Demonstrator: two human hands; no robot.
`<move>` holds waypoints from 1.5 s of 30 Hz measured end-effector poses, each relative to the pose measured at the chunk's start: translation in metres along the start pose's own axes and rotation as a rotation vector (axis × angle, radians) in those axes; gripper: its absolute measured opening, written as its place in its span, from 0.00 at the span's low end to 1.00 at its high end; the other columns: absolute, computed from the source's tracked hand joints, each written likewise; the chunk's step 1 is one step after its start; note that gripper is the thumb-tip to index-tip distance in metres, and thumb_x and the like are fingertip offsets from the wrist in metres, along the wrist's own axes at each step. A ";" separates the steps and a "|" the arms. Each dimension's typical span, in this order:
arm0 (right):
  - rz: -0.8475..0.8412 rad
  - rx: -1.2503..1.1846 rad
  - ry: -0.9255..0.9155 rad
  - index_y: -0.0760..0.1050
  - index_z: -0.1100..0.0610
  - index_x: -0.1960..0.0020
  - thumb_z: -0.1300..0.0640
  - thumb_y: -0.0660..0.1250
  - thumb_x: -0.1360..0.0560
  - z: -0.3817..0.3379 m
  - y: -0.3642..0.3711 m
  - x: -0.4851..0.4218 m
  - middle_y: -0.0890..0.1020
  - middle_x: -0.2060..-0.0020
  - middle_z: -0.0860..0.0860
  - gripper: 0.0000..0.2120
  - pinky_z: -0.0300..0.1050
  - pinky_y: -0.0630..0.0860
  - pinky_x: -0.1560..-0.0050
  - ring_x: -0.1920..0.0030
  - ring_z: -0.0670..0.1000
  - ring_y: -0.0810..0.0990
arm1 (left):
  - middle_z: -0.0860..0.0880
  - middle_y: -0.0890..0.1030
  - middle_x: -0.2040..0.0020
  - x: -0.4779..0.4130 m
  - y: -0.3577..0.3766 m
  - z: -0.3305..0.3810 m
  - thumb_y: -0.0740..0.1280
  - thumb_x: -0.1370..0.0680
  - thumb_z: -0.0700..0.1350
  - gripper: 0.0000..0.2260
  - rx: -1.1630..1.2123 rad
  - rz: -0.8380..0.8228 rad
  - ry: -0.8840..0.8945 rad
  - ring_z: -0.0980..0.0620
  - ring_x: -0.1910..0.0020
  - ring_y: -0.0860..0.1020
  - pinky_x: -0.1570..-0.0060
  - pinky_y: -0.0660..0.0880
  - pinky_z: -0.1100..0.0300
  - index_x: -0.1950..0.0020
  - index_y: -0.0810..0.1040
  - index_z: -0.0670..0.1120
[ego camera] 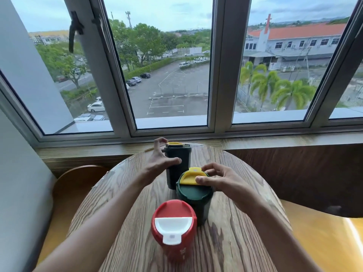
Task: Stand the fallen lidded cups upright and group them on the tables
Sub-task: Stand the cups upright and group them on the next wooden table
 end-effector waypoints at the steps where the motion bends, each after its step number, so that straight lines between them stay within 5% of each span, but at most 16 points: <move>1: 0.008 0.000 0.003 0.79 0.54 0.49 0.55 0.77 0.32 0.000 0.001 0.001 0.80 0.59 0.49 0.14 0.47 0.73 0.55 0.57 0.49 0.79 | 0.42 0.77 0.49 0.007 -0.008 -0.001 0.76 0.37 0.40 0.37 -0.004 -0.019 0.026 0.47 0.54 0.79 0.58 0.79 0.63 0.35 0.60 0.49; 4: 0.041 -0.017 0.016 0.79 0.56 0.49 0.59 0.76 0.30 0.000 0.002 0.000 0.81 0.61 0.48 0.11 0.49 0.72 0.54 0.58 0.50 0.79 | 0.38 0.72 0.35 0.030 -0.029 -0.005 0.77 0.39 0.39 0.41 -0.009 -0.098 0.067 0.41 0.38 0.76 0.41 0.78 0.53 0.32 0.60 0.51; 9: 0.089 0.003 0.029 0.80 0.55 0.49 0.59 0.75 0.30 -0.005 0.005 0.005 0.83 0.57 0.52 0.11 0.47 0.74 0.53 0.56 0.51 0.80 | 0.48 0.72 0.38 0.054 -0.043 0.000 0.74 0.36 0.32 0.41 -0.109 -0.215 0.096 0.55 0.42 0.75 0.53 0.77 0.71 0.27 0.61 0.48; 14: 0.116 -0.020 0.027 0.79 0.54 0.49 0.59 0.74 0.29 -0.005 0.009 0.010 0.83 0.56 0.53 0.09 0.44 0.76 0.54 0.56 0.50 0.81 | 0.50 0.73 0.40 0.058 -0.043 0.012 0.77 0.32 0.31 0.37 -0.230 -0.243 0.122 0.59 0.45 0.74 0.56 0.74 0.77 0.29 0.63 0.47; 17: 0.138 -0.028 0.036 0.79 0.54 0.48 0.58 0.74 0.29 -0.002 0.010 0.010 0.84 0.52 0.54 0.10 0.47 0.78 0.50 0.53 0.51 0.82 | 0.47 0.75 0.41 0.061 -0.038 0.016 0.81 0.35 0.36 0.37 -0.318 -0.213 0.173 0.56 0.45 0.76 0.53 0.76 0.74 0.32 0.65 0.46; 20: 0.162 -0.032 0.047 0.80 0.52 0.50 0.58 0.74 0.28 0.000 0.010 0.011 0.84 0.51 0.54 0.08 0.47 0.78 0.50 0.53 0.51 0.81 | 0.44 0.77 0.42 0.066 -0.041 0.016 0.81 0.40 0.43 0.38 -0.399 -0.183 0.224 0.45 0.44 0.79 0.45 0.78 0.59 0.35 0.66 0.51; 25: 0.181 -0.022 0.078 0.79 0.53 0.44 0.55 0.75 0.29 0.003 0.008 0.008 0.84 0.48 0.56 0.14 0.49 0.78 0.47 0.48 0.53 0.81 | 0.41 0.73 0.38 0.083 -0.056 0.015 0.77 0.41 0.42 0.38 -0.417 -0.255 0.186 0.45 0.41 0.77 0.49 0.77 0.63 0.34 0.66 0.55; 32: 0.164 -0.061 0.103 0.79 0.57 0.41 0.57 0.74 0.28 0.002 0.007 0.010 0.83 0.45 0.57 0.17 0.42 0.77 0.54 0.50 0.53 0.81 | 0.41 0.69 0.34 0.106 -0.051 0.016 0.69 0.33 0.22 0.39 -0.241 -0.424 0.112 0.50 0.39 0.76 0.50 0.79 0.63 0.30 0.63 0.52; 36: 0.150 -0.063 0.097 0.78 0.57 0.40 0.57 0.74 0.28 0.001 0.010 0.013 0.84 0.46 0.57 0.17 0.43 0.77 0.53 0.49 0.52 0.82 | 0.44 0.68 0.32 0.107 -0.051 0.015 0.69 0.32 0.23 0.39 -0.202 -0.402 0.080 0.57 0.41 0.75 0.49 0.78 0.66 0.28 0.62 0.51; 41: 0.156 -0.059 0.092 0.79 0.59 0.40 0.57 0.74 0.29 0.000 0.010 0.014 0.84 0.46 0.58 0.18 0.44 0.78 0.53 0.49 0.52 0.82 | 0.43 0.67 0.31 0.108 -0.054 0.013 0.72 0.34 0.28 0.38 -0.149 -0.410 0.061 0.44 0.36 0.73 0.40 0.78 0.50 0.29 0.64 0.53; 45: 0.144 -0.060 0.093 0.78 0.59 0.39 0.57 0.74 0.28 -0.001 0.010 0.014 0.84 0.46 0.57 0.19 0.42 0.77 0.55 0.50 0.52 0.82 | 0.43 0.67 0.31 0.108 -0.055 0.014 0.71 0.35 0.28 0.39 -0.145 -0.440 0.061 0.49 0.39 0.75 0.44 0.79 0.58 0.30 0.65 0.53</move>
Point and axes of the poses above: each hand's wrist, its own x-axis away from the middle knuckle, its own y-axis out of the palm, z = x × y, the point moved 4 cm from there along -x, towards the middle knuckle
